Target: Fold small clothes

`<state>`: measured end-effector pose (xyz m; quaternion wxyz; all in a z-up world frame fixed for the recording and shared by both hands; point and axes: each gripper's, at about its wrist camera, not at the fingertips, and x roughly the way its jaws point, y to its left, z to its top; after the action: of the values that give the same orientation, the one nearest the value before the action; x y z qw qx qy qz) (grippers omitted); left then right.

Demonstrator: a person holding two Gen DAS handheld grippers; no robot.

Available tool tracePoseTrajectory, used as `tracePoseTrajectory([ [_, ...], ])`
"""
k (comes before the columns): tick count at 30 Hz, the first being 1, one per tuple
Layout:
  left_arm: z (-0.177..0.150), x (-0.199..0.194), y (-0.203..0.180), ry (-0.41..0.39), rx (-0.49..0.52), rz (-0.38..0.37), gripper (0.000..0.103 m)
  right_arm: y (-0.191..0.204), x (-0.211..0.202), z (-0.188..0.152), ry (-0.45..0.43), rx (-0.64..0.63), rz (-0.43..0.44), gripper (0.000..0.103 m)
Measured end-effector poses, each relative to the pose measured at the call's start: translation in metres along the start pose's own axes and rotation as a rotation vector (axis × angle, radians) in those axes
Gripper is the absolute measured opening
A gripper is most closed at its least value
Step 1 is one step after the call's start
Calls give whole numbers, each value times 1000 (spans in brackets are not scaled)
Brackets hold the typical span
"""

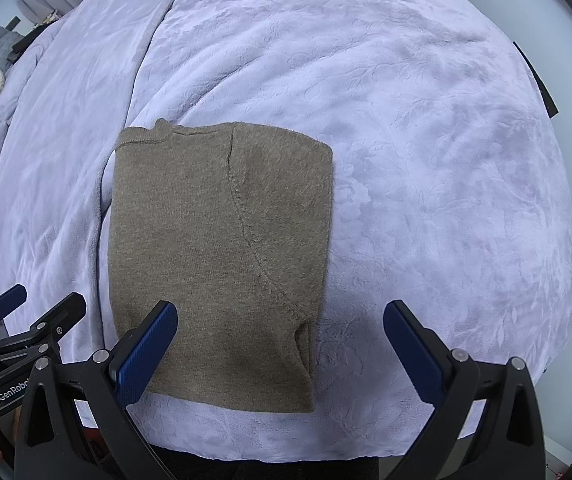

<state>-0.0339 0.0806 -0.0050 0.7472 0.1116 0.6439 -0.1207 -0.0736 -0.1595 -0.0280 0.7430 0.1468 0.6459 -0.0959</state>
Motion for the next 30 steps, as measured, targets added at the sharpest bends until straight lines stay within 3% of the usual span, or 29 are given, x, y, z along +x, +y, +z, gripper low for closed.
tracePoseTrajectory([
  [30,4,2,3,-5,3,6,103,5,6,2,20,-20,1,103],
])
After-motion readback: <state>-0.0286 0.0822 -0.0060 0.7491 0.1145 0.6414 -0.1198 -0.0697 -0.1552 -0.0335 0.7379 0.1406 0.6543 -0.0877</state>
